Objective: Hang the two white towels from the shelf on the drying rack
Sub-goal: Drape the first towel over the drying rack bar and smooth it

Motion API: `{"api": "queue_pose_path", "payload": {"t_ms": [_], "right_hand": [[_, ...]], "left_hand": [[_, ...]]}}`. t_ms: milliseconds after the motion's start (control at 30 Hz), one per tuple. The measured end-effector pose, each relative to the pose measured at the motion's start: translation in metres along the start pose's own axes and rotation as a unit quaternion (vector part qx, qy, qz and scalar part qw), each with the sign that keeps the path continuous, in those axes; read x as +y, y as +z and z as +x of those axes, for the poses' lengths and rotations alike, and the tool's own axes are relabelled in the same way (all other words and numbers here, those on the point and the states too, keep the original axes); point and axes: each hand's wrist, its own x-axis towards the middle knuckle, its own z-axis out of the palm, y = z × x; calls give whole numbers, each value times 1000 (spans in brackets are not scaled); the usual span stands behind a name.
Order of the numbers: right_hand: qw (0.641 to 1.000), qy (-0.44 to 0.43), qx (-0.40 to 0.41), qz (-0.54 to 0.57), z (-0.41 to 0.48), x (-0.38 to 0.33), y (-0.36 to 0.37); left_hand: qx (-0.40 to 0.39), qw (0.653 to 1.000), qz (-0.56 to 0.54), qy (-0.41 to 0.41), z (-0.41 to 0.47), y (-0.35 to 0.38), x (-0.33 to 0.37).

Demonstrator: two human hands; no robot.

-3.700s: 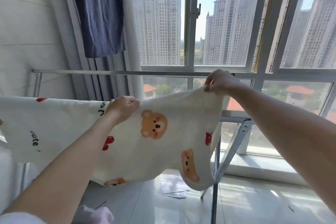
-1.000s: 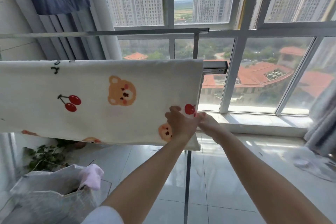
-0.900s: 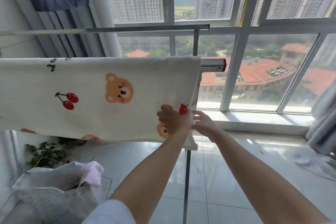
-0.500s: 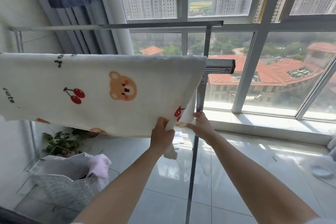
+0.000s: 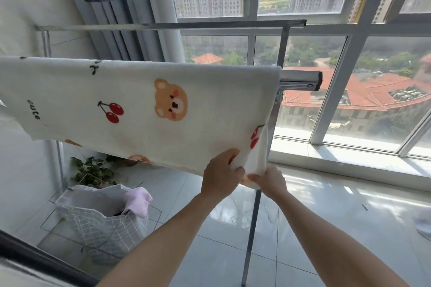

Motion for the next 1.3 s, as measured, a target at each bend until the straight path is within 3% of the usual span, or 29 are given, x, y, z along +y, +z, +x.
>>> {"api": "queue_pose_path", "payload": {"t_ms": [133,233,400,533,833,933,1033,1100,1167,1233,1300], "right_hand": [[999,24,-40,9,-18,17,16],[996,17,-57,62,-28,23,21],[993,-21,-76,91,-36,29,16],[989,-10,-47,141,-47,29,4],[993,-6,-9,119,-52,26,-2],[991,-17,-53,122,-52,34,5],[978,75,-184,65,-58,45,18],[947,150,-285,3,-67,36,31],[930,164,-328,29,-69,22,48],[921,156,-327,144,-67,0,69],[891,146,-327,278,-61,-26,84]], "left_hand": [[47,990,74,109,-12,14,27],[20,984,116,134,-19,25,31],[-32,976,162,142,-19,43,24],[-86,969,198,122,-19,50,23],[-129,966,205,84,-25,58,24],[-242,970,15,-4,-32,51,17],[-284,947,-133,-66,-33,29,0],[-231,951,-165,-121,-32,3,-26],[-154,950,-184,-200,-31,-25,-58],[-83,928,-215,-291,-29,-57,-91],[-19,884,-271,-380,-22,-88,-117]]}}
